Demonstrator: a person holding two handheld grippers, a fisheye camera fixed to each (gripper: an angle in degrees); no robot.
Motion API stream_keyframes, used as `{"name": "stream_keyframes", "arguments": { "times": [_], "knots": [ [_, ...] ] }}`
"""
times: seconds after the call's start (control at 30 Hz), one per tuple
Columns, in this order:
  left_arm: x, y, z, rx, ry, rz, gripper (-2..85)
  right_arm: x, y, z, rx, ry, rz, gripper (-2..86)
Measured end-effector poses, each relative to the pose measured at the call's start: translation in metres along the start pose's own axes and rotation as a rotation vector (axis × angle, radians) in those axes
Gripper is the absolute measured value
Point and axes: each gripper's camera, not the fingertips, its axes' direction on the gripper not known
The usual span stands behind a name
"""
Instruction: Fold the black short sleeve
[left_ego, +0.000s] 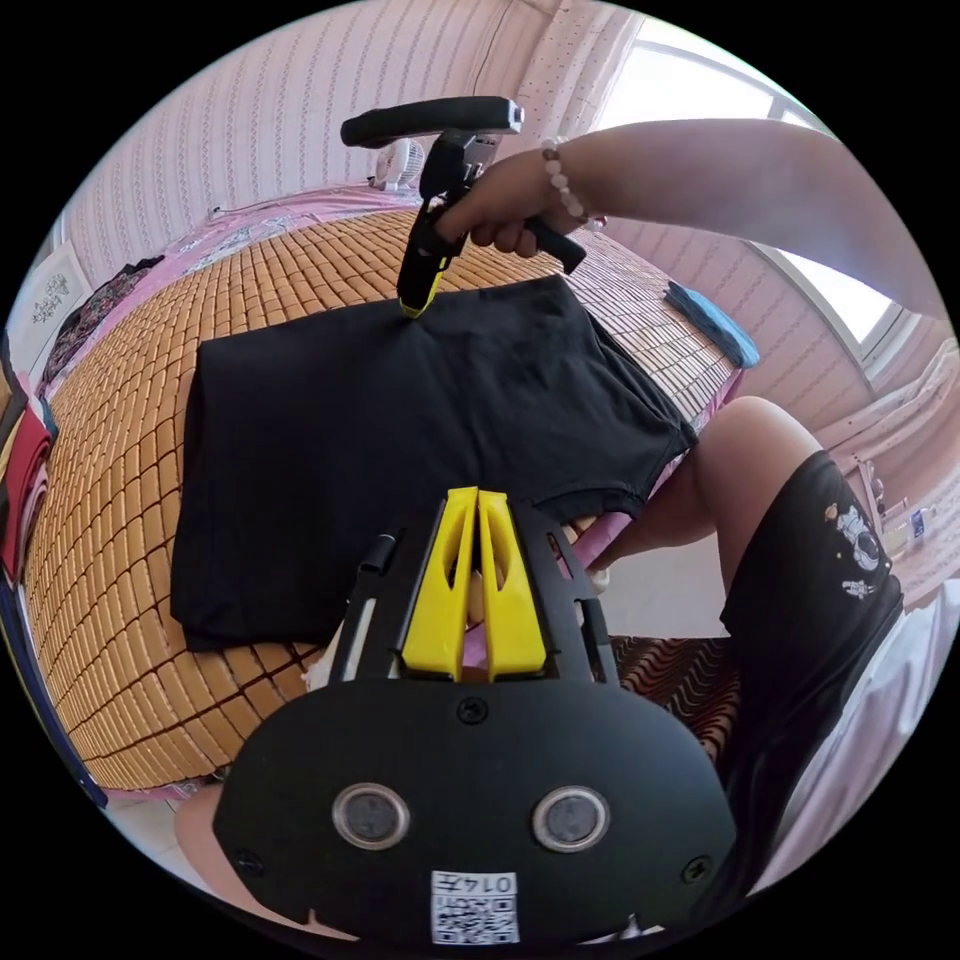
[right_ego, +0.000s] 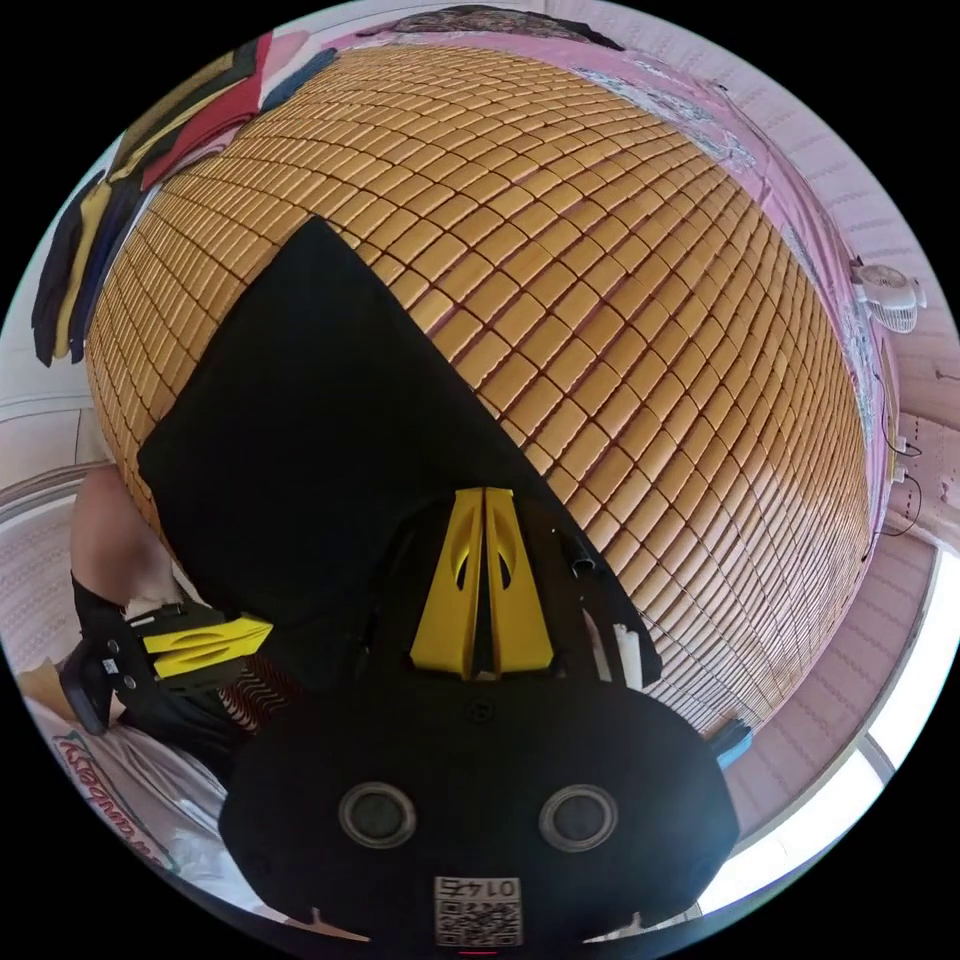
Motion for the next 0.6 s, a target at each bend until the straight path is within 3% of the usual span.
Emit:
{"name": "stream_keyframes", "arguments": {
  "times": [0.2, 0.33, 0.47, 0.6],
  "knots": [
    [0.006, -0.002, -0.01, 0.032, 0.029, 0.021, -0.8, 0.024, 0.038, 0.005, 0.128, -0.075, 0.056, -0.4],
    [0.026, -0.005, -0.031, 0.153, 0.109, 0.079, 0.5, 0.05, 0.153, 0.008, 0.327, -0.226, 0.21, 0.2],
    [0.066, -0.006, -0.048, 0.25, 0.126, 0.19, 7.9, 0.062, 0.287, 0.055, 0.329, -0.21, 0.399, 6.8],
    [0.106, -0.019, -0.044, 0.208, 0.165, 0.281, 9.9, 0.057, 0.37, 0.104, 0.327, -0.252, 0.484, 9.7]
  ]
}}
